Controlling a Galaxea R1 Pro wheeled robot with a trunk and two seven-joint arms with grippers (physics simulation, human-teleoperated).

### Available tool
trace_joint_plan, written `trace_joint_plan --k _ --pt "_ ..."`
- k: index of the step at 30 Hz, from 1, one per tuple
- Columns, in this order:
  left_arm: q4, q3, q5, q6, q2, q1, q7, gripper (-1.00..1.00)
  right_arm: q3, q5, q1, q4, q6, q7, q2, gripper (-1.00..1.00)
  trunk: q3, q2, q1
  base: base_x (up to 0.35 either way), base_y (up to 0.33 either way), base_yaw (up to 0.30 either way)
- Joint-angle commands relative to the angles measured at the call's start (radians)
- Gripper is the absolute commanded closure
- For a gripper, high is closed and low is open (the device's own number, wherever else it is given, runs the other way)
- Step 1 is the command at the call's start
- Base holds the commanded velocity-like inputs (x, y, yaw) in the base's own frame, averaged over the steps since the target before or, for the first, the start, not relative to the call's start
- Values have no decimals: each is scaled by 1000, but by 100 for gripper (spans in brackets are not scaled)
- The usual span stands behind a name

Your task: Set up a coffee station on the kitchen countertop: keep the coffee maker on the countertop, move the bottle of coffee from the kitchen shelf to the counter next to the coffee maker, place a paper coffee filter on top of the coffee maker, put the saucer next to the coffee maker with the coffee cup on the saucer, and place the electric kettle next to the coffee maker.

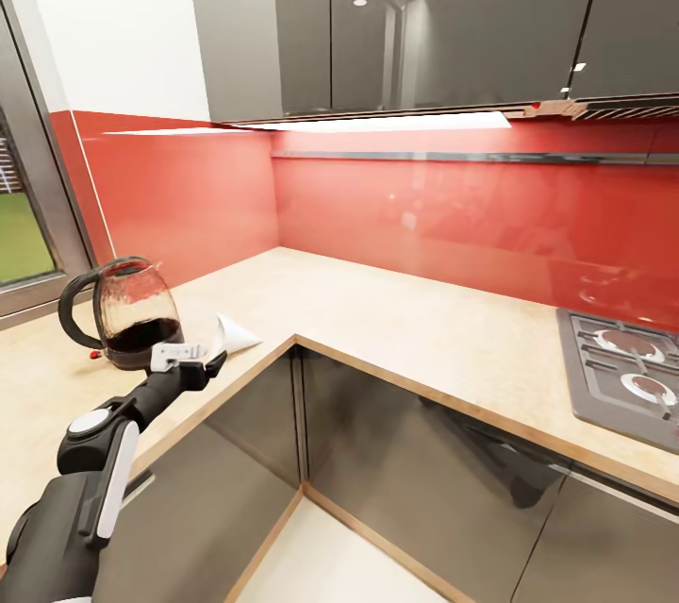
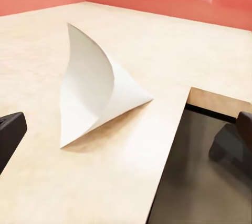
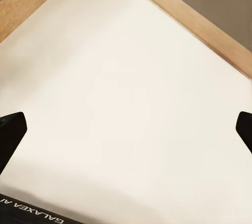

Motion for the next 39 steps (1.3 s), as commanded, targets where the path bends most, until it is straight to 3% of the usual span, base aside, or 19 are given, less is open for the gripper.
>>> trace_joint_plan --k 1,32,39 --pt "-1 2 1 7 0 -1 -5 -100 2 8 -1 0 -4 -1 -1 -100 -1 -1 0 0 0 0" --pt "10 0 1 7 0 -1 -5 -100 2 8 -1 0 -5 -1 -1 -100 -1 -1 0 49 0 0" --pt "13 -1 1 7 4 -1 -6 -100 2 9 -1 8 -89 -1 -1 -100 -1 -1 0 0 0 0"
